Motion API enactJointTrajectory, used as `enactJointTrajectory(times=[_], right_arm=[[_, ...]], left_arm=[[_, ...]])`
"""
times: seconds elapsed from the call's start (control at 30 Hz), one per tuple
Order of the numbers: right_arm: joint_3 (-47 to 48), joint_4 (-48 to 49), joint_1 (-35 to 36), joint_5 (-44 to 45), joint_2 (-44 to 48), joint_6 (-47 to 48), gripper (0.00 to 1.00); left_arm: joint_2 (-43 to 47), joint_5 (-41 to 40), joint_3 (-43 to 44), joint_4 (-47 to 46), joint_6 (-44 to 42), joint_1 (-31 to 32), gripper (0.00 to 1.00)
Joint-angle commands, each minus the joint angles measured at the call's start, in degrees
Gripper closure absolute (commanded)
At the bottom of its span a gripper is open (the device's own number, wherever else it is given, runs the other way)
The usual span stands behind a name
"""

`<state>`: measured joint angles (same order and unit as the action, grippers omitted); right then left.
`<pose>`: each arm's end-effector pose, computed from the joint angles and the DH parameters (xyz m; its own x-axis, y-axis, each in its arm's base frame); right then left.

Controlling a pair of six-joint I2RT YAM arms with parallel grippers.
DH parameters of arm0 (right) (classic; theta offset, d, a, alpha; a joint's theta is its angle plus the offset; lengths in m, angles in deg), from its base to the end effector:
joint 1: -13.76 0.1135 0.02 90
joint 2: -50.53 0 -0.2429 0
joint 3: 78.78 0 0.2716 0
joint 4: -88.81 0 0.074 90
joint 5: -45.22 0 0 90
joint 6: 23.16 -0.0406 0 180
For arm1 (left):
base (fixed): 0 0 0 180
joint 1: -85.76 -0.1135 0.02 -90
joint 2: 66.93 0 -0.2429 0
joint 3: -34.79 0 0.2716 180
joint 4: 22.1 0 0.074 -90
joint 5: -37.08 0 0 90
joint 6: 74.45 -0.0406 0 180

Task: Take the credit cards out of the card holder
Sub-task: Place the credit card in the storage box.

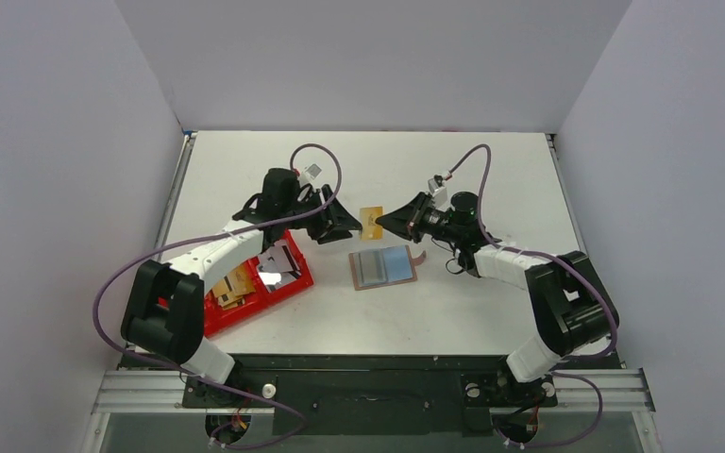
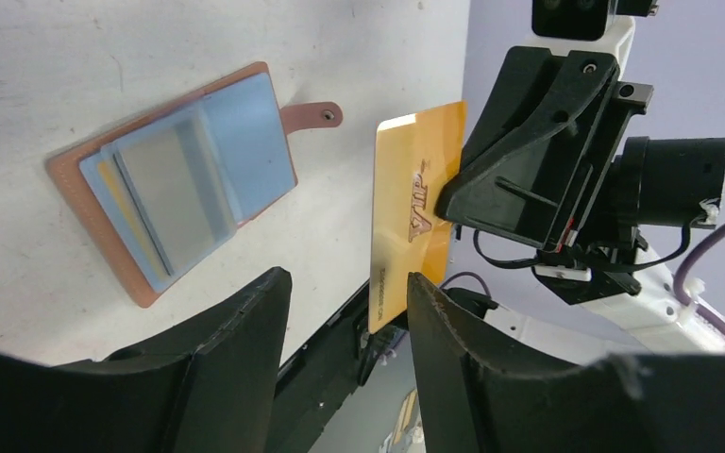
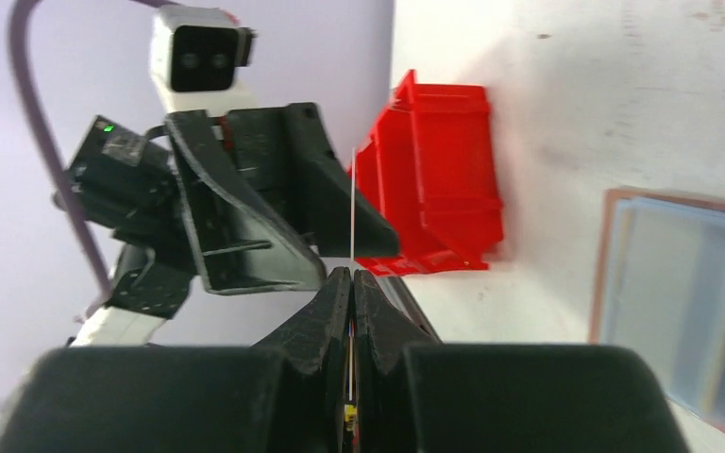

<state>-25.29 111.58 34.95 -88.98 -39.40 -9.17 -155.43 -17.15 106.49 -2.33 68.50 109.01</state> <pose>0.3053 0.1487 0.1707 -0.9176 0.3904 -0.0750 -0.0015 0.1853 0.9827 0.3210 -0.1637 0.2141 -0.9297 -0.3054 -0.2059 0.0160 0.5252 -0.8508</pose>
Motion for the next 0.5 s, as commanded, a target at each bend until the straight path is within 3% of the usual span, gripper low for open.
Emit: enactJointTrajectory(times=[0.0,0.2,0.3,0.4,0.47], right_arm=[[3.21,12.91,2.06,-1.18,-1.96,-6.90,1.00],[3.96,15.37,3.49,-1.47,-3.54,-8.89,1.00],[4.07,15.60,3.96,-1.50,-3.90,-8.87,1.00],[4.01,15.42,4.16,-1.34,-3.99,-8.40,1.00],[4.15,13.97,4.28,-1.09,-3.86,-6.91,0.93]], left_arm=[[3.12,6.65,-2.06,-12.86,5.57,-1.17,0.54],[3.50,8.23,-4.31,-17.44,8.50,-1.68,0.55],[3.31,9.10,-5.26,-20.60,10.66,-1.79,0.63],[3.27,9.26,-5.78,-21.14,11.07,-1.80,0.84],[3.39,9.20,-6.20,-21.01,11.12,-1.80,0.99]])
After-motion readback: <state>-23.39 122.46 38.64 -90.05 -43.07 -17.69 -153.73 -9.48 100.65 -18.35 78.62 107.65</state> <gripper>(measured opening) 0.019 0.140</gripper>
